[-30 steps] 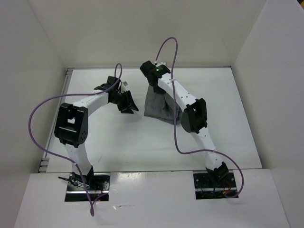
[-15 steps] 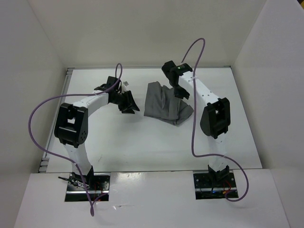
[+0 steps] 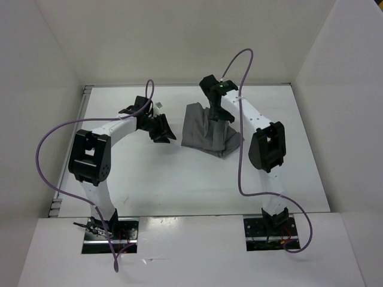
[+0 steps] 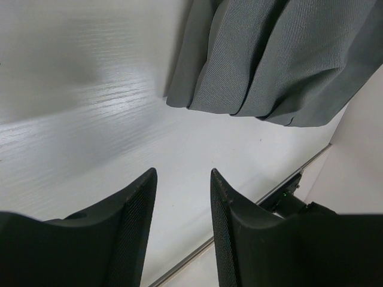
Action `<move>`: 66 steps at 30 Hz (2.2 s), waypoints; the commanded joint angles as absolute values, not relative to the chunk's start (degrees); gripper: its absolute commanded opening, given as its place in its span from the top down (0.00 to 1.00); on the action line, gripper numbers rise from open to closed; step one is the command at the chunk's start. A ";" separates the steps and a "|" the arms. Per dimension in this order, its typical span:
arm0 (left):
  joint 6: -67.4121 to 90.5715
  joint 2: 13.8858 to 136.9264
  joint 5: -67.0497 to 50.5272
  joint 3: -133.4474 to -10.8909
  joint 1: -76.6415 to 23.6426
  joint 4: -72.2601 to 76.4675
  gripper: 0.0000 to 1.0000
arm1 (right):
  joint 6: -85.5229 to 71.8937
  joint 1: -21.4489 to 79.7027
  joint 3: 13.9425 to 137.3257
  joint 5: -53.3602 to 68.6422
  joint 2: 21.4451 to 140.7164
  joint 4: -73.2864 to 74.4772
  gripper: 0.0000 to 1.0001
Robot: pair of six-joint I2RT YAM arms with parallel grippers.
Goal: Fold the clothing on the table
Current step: Fold the skirt
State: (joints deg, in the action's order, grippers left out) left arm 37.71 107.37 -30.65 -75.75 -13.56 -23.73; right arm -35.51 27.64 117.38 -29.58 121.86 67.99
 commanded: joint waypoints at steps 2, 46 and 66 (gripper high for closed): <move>37.18 105.82 -32.08 -76.38 -13.36 -22.41 0.51 | -35.86 24.62 116.99 -27.96 124.98 61.88 0.38; 34.98 96.07 -34.28 -63.82 -14.94 -15.73 0.48 | -41.66 14.33 73.31 10.03 106.00 25.58 0.57; 37.53 84.81 -36.04 -56.95 -17.84 -9.76 0.32 | -42.28 10.04 65.76 -5.98 64.20 33.48 0.30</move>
State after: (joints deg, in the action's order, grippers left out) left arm 36.86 87.22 -35.00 -56.51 -16.29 -12.49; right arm -42.57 13.52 67.20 -1.28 71.44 31.42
